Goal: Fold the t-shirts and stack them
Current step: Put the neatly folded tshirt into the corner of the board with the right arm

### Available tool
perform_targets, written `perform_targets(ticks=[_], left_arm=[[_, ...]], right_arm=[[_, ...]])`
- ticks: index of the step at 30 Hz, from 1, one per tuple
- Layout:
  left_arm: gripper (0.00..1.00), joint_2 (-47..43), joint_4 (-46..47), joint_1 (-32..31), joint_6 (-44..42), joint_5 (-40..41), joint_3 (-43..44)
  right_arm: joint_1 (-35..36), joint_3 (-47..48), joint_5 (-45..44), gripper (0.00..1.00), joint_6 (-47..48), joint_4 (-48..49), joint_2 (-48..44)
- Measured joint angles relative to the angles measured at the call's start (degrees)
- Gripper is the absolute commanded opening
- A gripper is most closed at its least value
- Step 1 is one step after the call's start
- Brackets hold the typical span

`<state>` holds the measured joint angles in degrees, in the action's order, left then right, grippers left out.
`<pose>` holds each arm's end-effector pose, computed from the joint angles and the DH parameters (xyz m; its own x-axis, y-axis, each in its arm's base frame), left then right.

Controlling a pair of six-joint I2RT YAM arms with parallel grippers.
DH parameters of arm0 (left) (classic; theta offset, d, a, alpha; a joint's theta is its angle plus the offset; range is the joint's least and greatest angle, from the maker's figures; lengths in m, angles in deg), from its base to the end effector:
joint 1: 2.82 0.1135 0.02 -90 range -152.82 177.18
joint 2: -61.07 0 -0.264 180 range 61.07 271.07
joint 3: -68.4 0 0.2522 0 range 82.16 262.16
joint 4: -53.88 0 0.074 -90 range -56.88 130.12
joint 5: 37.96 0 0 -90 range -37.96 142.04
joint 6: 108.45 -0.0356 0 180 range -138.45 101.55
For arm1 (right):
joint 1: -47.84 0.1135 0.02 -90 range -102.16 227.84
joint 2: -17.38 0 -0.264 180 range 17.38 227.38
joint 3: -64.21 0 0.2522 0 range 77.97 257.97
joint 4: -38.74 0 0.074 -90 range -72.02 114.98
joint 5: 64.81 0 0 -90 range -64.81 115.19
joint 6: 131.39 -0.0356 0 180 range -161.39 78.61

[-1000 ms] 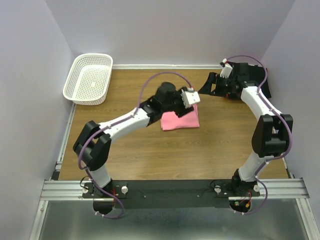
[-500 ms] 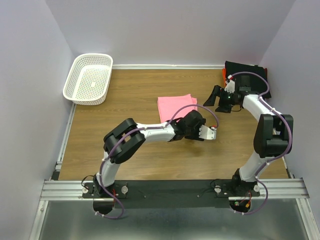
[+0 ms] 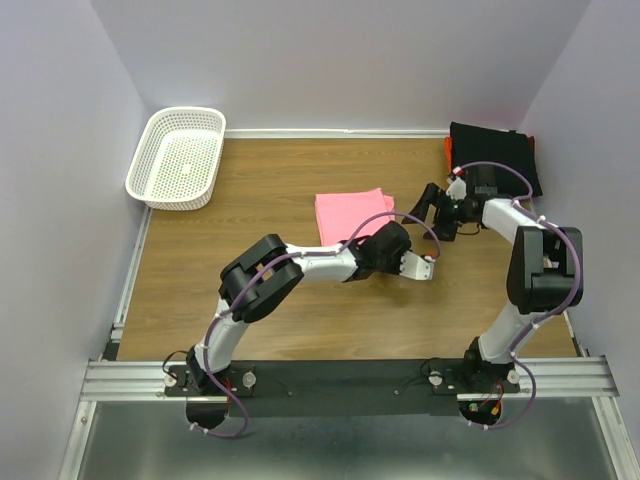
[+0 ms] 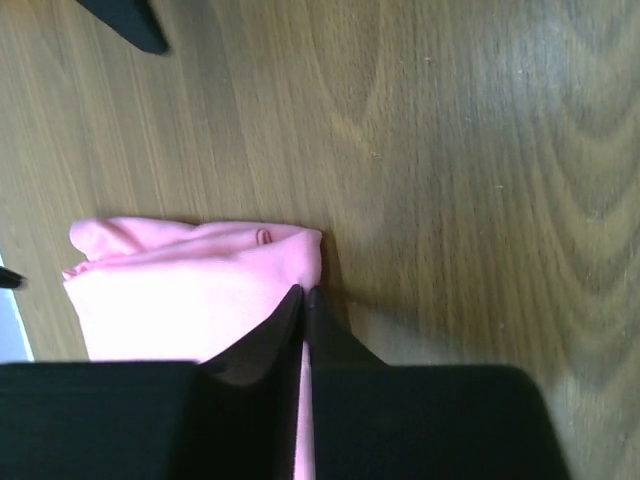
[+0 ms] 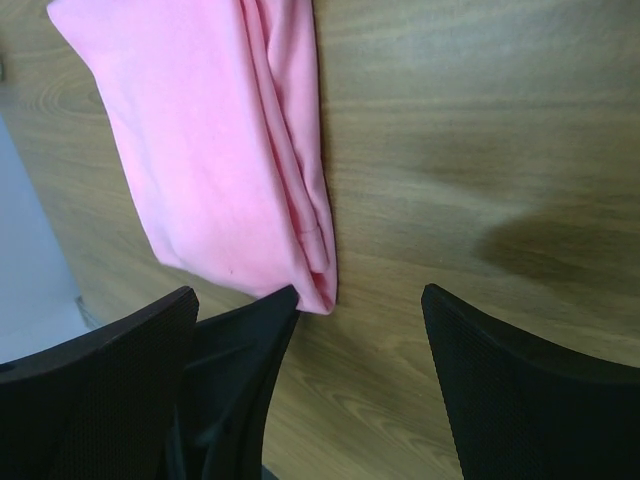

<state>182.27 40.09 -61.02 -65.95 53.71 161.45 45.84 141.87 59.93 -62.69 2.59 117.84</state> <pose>0.2436 -0.3909 0.1471 0.3800 0.7857 -0.4882 0.8259 -0.0505 0.5616 0.3542 0.0079 0.1869 -0.8940 0.3299 -0.3032 0.0641 0.7638 0.6422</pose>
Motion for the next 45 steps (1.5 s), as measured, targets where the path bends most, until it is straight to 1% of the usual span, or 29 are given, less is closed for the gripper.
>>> perform_targets(ticks=[1, 10, 19, 25, 28, 33, 34, 35, 41, 43, 45], left_arm=[[0.00, 0.0, 0.0, 0.1, 0.2, -0.1, 0.0], [0.00, -1.0, -0.4, 3.5, 2.8, -6.8, 0.9], [0.00, -3.9, -2.1, 5.7, 5.0, -12.2, 3.0], [0.00, -4.0, -3.0, 5.7, 5.6, -13.9, 3.5], [0.00, -4.0, -3.1, 6.0, 5.8, -14.7, 3.8], [0.00, -4.0, -3.6, 6.3, 6.0, -16.2, 3.9], [0.00, -4.0, -3.6, 6.4, 6.1, -16.5, 3.9], [0.00, -4.0, -3.7, 6.5, 6.2, -16.8, 3.9], [0.00, -4.2, -4.7, 7.0, 6.8, -18.3, 3.9], [0.00, -4.6, -5.0, 7.0, 6.8, -18.6, 3.9], [0.00, -5.1, -5.3, 7.1, 6.9, -18.9, 3.9]], right_arm=[[0.0, -1.3, 0.7, 1.00, -0.7, 0.8, 0.1], [0.0, -11.8, 6.2, 0.99, -11.8, 15.2, 0.5], [0.0, -15.8, 7.5, 0.98, -19.8, 26.8, 0.9], [0.9, -19.8, 9.3, 0.95, -27.6, 38.8, 2.7], [2.2, -20.7, 9.5, 0.91, -31.5, 45.2, 4.5], [5.7, -19.9, 9.1, 0.79, -36.1, 52.8, 8.7], [6.0, -19.5, 8.7, 0.78, -36.6, 53.4, 9.2], [6.7, -18.9, 8.3, 0.74, -37.2, 54.4, 10.2], [8.0, -16.9, 5.6, 0.68, -39.2, 58.0, 13.4], [8.0, -16.1, 4.5, 0.61, -39.6, 59.2, 14.3], [8.1, -15.5, 3.6, 0.57, -39.7, 59.8, 15.1]])
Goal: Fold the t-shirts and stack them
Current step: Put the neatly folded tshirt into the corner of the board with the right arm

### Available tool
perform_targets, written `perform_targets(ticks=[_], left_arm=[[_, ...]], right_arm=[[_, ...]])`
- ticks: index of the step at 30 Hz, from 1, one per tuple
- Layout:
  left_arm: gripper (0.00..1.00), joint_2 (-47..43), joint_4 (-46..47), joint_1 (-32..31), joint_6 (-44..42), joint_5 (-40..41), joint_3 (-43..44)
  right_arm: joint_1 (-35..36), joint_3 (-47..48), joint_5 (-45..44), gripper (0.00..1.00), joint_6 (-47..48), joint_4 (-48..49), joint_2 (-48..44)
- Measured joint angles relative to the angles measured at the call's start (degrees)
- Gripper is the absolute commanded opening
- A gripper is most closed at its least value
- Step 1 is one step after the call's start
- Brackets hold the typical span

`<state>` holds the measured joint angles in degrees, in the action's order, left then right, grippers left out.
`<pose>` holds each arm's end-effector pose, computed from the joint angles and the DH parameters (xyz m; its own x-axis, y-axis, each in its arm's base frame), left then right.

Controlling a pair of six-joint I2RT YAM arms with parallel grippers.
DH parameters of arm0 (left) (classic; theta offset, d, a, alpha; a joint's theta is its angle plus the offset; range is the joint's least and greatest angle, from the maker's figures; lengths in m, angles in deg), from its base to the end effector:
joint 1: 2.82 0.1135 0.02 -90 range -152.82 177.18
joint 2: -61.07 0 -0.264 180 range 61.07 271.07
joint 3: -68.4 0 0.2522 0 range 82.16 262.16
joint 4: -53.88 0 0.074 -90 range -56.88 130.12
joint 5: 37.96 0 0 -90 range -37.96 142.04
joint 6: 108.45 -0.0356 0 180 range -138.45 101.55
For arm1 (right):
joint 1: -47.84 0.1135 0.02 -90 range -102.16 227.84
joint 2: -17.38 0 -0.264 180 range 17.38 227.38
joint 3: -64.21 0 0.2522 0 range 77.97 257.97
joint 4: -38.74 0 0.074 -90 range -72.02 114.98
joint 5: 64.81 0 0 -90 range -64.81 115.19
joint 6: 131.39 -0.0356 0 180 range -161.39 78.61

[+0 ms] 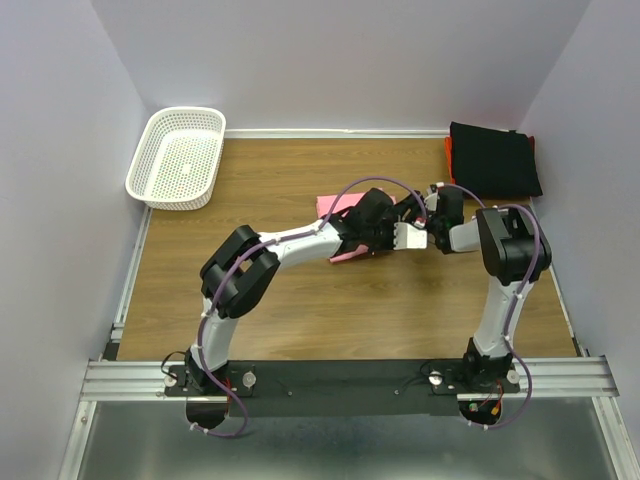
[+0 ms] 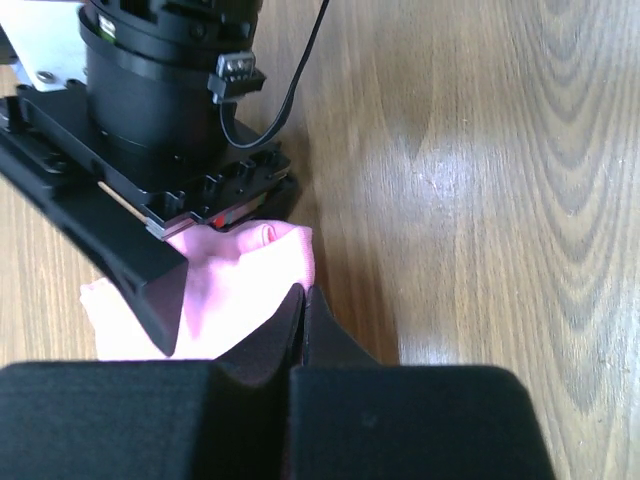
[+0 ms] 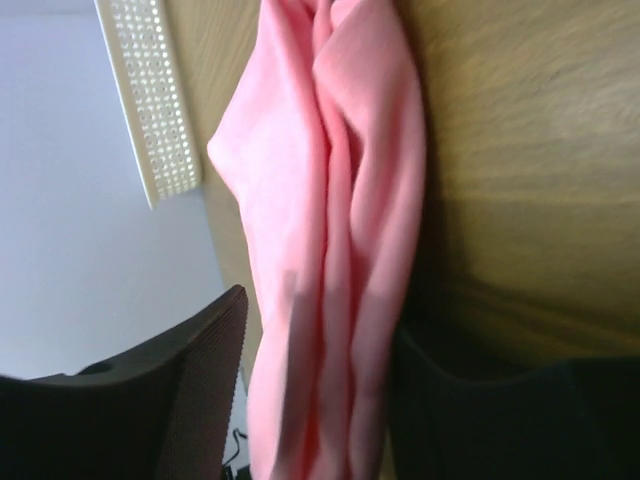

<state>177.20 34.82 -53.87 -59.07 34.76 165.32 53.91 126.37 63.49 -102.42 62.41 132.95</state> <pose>0.2805 -0.3638 0.2006 0.2834 0.6383 -0.7157 0.9284 0.0044 0.3715 0.3684 0.0614 0.0986 -0.7797 0.6075 -0.1516 0.1322 0.3963 0.9086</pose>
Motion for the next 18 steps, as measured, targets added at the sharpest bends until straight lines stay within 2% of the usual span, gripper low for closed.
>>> perform_targets(ticks=[2, 4, 5, 7, 8, 9, 10, 11, 13, 18], left_arm=[[0.00, -0.3, -0.1, 0.1, 0.0, -0.2, 0.0], [0.00, -0.4, -0.1, 0.1, 0.0, -0.5, 0.0], [0.00, -0.4, -0.1, 0.1, 0.1, -0.5, 0.0], [0.00, -0.4, -0.2, 0.1, 0.2, -0.6, 0.0], [0.06, -0.4, -0.2, 0.2, 0.2, -0.6, 0.0], [0.13, -0.4, -0.2, 0.3, 0.3, -0.6, 0.0], [0.25, -0.4, -0.3, 0.5, 0.3, -0.6, 0.0], [0.29, -0.4, -0.5, 0.7, 0.6, -0.6, 0.1], [0.37, -0.7, -1.4, 1.1, 1.5, -1.0, 0.1], [0.44, -5.8, -4.8, 4.1, 5.0, -3.9, -0.7]], right_arm=[[0.3, 0.5, -0.8, 0.51, -0.3, 0.8, 1.0], [0.5, 0.9, -1.8, 0.34, -0.3, 1.8, 1.9], [0.6, 1.1, -2.6, 0.19, 0.1, 1.9, 2.3], [0.7, 1.7, -3.5, 0.05, 0.3, 2.2, 3.5], [0.7, 1.9, -3.6, 0.01, 0.7, 2.2, 4.0], [0.7, 2.0, -3.7, 0.00, 0.7, 2.1, 4.1], [0.8, 2.4, -4.0, 0.01, 1.6, 2.0, 4.2], [0.9, 2.6, -4.3, 0.00, 2.2, 1.9, 4.2], [1.2, 4.0, -5.0, 0.00, 4.7, 0.2, 4.1], [1.4, 11.2, -7.9, 0.01, 18.0, -10.0, 3.2]])
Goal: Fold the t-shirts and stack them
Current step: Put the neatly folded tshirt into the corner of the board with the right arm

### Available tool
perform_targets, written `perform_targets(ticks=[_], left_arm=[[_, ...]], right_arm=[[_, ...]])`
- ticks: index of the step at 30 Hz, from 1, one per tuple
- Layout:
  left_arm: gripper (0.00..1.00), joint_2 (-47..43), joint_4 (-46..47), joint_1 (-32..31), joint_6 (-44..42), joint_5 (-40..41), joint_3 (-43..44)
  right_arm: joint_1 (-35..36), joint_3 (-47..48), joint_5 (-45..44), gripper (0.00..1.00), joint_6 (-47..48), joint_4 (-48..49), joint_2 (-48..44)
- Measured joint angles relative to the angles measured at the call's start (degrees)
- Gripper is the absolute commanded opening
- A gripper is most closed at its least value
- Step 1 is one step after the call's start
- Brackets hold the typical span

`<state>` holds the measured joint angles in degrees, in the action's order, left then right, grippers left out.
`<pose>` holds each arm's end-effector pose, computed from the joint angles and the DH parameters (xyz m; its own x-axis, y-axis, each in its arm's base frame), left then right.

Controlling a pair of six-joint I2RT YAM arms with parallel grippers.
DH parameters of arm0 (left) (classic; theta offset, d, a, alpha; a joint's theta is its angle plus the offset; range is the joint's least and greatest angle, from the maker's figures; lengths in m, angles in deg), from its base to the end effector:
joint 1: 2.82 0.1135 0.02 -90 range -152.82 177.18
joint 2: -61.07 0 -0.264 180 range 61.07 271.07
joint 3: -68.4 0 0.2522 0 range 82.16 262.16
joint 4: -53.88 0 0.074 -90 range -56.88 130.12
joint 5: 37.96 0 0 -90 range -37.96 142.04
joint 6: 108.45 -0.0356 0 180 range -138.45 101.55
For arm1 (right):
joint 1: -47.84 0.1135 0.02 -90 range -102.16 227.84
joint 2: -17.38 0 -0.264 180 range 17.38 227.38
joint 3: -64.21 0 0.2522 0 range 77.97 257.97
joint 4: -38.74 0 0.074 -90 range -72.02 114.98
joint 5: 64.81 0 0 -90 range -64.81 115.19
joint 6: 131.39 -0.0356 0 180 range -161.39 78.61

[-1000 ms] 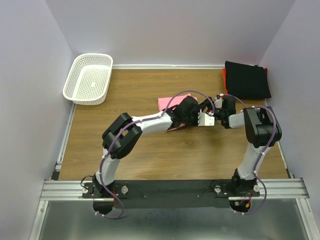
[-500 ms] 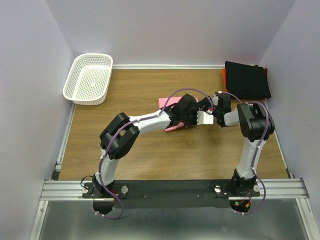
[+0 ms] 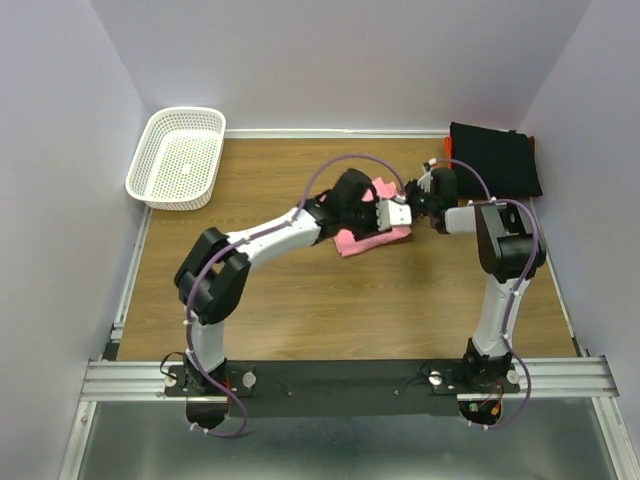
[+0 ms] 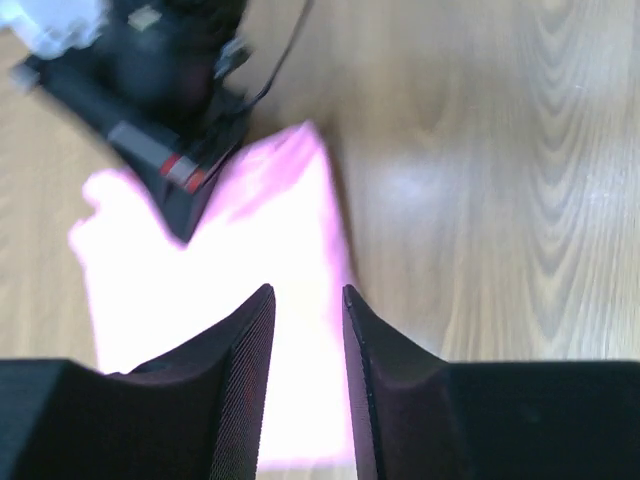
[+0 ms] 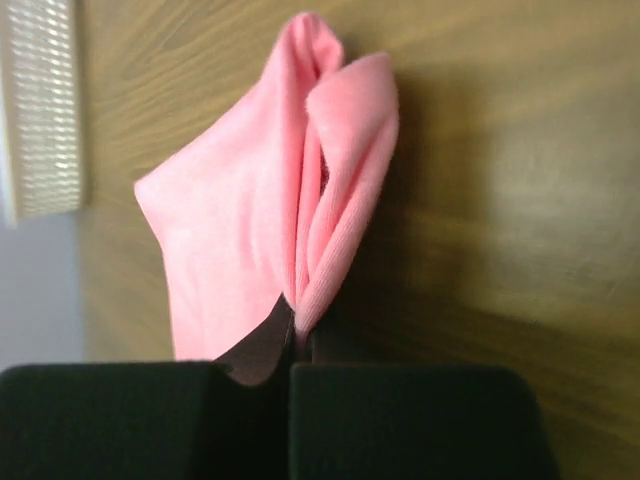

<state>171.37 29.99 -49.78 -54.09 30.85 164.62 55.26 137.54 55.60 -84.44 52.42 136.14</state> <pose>0.2914 -0.3309 0.2338 0.1691 0.6149 -0.7703 0.9566 0.0859 0.2786 0.4073 0.0712 0.1102 -0.7487 0.4962 -0.4396 -0.0371 0.6307 0.7751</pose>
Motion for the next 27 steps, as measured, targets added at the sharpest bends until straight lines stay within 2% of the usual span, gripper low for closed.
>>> perform_targets(ticks=[2, 4, 5, 8, 10, 11, 14, 15, 27], left_arm=[[0.53, -4.3, -1.0, 2.7, 1.7, -1.6, -0.9], [0.54, -7.5, -1.3, 5.5, 2.9, -2.7, -1.7], [0.60, -9.7, -1.7, 7.4, 3.6, -3.3, -2.4], [0.64, -13.2, -2.2, 11.7, 4.9, -4.0, -4.6], [0.73, -14.3, -2.6, 13.3, 5.6, -4.2, -6.3], [0.81, -14.8, -3.0, 14.2, 6.2, -4.4, -7.8], [0.81, -15.2, -3.6, 15.6, 7.3, -4.6, -10.5], [0.92, -15.2, -4.2, 16.1, 7.6, -4.6, -11.5], [0.93, -19.6, -3.6, 18.4, 10.2, -4.8, -17.8]], right_arm=[[0.0, 3.1, -1.5, 0.01, 5.9, -4.4, -1.3], [0.0, 5.5, -3.1, 0.01, 11.6, -7.5, -2.7], [-0.1, 7.0, -4.0, 0.01, 14.4, -9.3, -3.4], [-0.4, 11.9, -6.5, 0.00, 23.3, -14.0, -4.3], [-1.0, 14.8, -7.7, 0.00, 27.6, -16.5, -4.3], [-1.6, 16.4, -8.3, 0.01, 29.7, -17.9, -4.3], [-3.5, 21.5, -9.6, 0.01, 35.3, -22.1, -4.0], [-3.9, 22.6, -10.0, 0.00, 36.6, -22.8, -4.0], [-8.7, 37.3, -13.4, 0.01, 48.8, -33.1, -3.0]])
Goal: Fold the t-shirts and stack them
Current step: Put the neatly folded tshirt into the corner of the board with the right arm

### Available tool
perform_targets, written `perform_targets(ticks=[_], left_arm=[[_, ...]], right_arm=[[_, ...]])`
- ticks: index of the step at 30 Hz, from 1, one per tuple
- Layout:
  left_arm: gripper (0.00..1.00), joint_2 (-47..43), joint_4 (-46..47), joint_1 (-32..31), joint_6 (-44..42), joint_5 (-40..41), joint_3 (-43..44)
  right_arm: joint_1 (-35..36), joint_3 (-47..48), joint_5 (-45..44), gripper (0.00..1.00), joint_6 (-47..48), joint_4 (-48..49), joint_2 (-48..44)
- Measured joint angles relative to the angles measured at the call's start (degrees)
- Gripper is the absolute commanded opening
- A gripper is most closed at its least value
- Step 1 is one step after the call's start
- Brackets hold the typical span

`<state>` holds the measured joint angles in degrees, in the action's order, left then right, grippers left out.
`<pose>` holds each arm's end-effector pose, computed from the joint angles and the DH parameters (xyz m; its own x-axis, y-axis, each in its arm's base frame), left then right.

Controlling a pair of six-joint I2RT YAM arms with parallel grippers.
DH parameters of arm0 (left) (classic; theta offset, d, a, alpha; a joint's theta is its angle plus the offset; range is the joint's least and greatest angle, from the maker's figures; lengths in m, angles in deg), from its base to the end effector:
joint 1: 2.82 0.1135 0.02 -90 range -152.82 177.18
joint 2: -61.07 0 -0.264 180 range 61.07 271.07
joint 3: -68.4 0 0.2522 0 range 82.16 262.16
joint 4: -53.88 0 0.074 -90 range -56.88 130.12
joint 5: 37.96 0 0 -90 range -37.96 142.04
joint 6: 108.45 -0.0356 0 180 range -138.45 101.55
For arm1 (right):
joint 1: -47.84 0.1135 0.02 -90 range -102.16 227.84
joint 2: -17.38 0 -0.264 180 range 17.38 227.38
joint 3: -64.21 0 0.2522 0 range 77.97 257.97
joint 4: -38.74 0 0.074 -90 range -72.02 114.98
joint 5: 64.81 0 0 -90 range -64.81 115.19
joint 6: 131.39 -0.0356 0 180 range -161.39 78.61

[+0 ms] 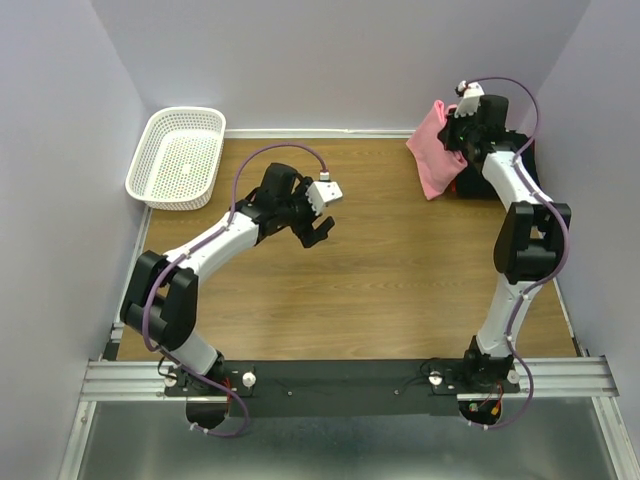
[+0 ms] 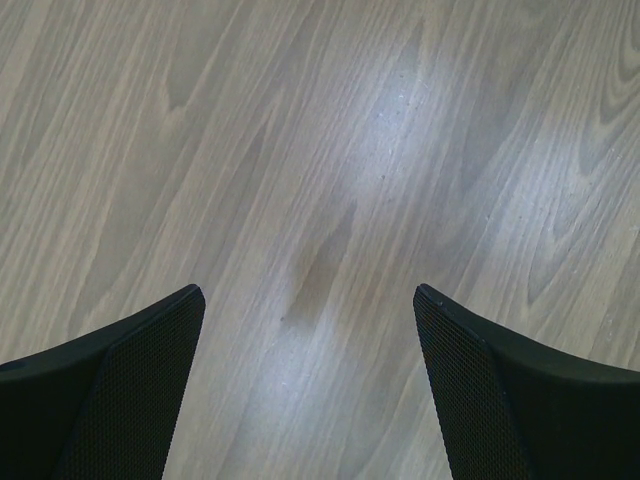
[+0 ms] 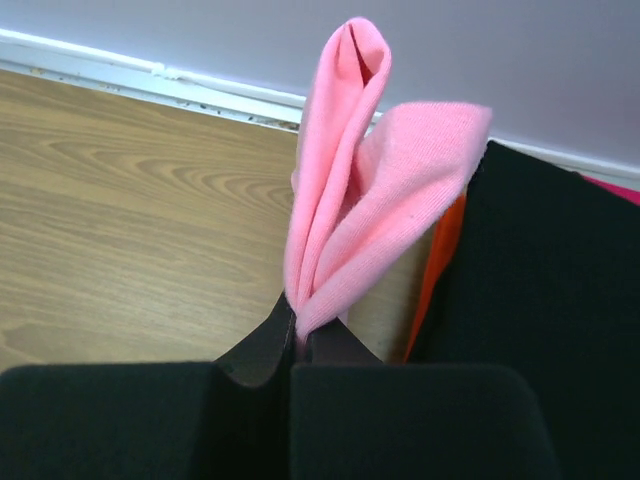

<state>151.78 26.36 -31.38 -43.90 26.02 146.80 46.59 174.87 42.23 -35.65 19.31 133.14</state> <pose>0.3009 -0.1816 0.2558 -0.1962 0.5465 -0.8142 0.8969 0.4357 0.0763 0.4843 -0.0001 0.2840 -0.3884 -0.0872 -0.9174 -0.2860 0.9578 0.0301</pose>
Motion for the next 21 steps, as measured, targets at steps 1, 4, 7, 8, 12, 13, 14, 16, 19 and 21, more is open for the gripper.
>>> perform_targets(ticks=[1, 4, 7, 8, 12, 13, 14, 16, 19, 21], left_arm=[[0.94, -0.2, 0.3, 0.0, 0.1, 0.0, -0.5], [0.94, -0.6, 0.5, 0.1, 0.4, 0.0, -1.7], [0.94, -0.7, 0.8, 0.1, 0.5, 0.0, -2.4], [0.94, -0.9, 0.9, 0.1, 0.5, 0.0, -2.7], [0.94, -1.9, 1.0, 0.1, 0.5, 0.0, -3.5], [0.94, -2.1, 1.1, 0.1, 0.5, 0.0, -3.6], [0.94, -2.3, 1.1, 0.1, 0.5, 0.0, -3.6], [0.94, -2.6, 1.4, 0.1, 0.5, 0.0, -3.6], [0.94, -2.7, 1.6, 0.1, 0.5, 0.0, -3.6], [0.94, -2.7, 1.6, 0.1, 0.5, 0.0, -3.6]], right_arm=[[-0.1, 0.6, -0.1, 0.01, 0.4, -0.6, 0.0], [-0.4, 2.6, -0.5, 0.01, 1.7, -2.8, 0.0], [-0.7, 4.5, -0.8, 0.01, 2.3, -4.7, 0.0], [-0.7, 5.2, -0.8, 0.01, 2.5, -5.4, 0.0], [-1.3, 7.0, -0.9, 0.01, 2.9, -7.7, -0.2], [-1.4, 7.1, -0.9, 0.01, 2.9, -7.8, -0.2], [-1.7, 7.5, -0.9, 0.01, 2.9, -8.3, -0.3], [-2.2, 8.5, -0.9, 0.01, 2.9, -9.6, -0.4], [-3.2, 9.9, -0.9, 0.00, 2.9, -11.2, -1.0], [-4.0, 10.7, -0.8, 0.01, 2.8, -11.9, -1.6]])
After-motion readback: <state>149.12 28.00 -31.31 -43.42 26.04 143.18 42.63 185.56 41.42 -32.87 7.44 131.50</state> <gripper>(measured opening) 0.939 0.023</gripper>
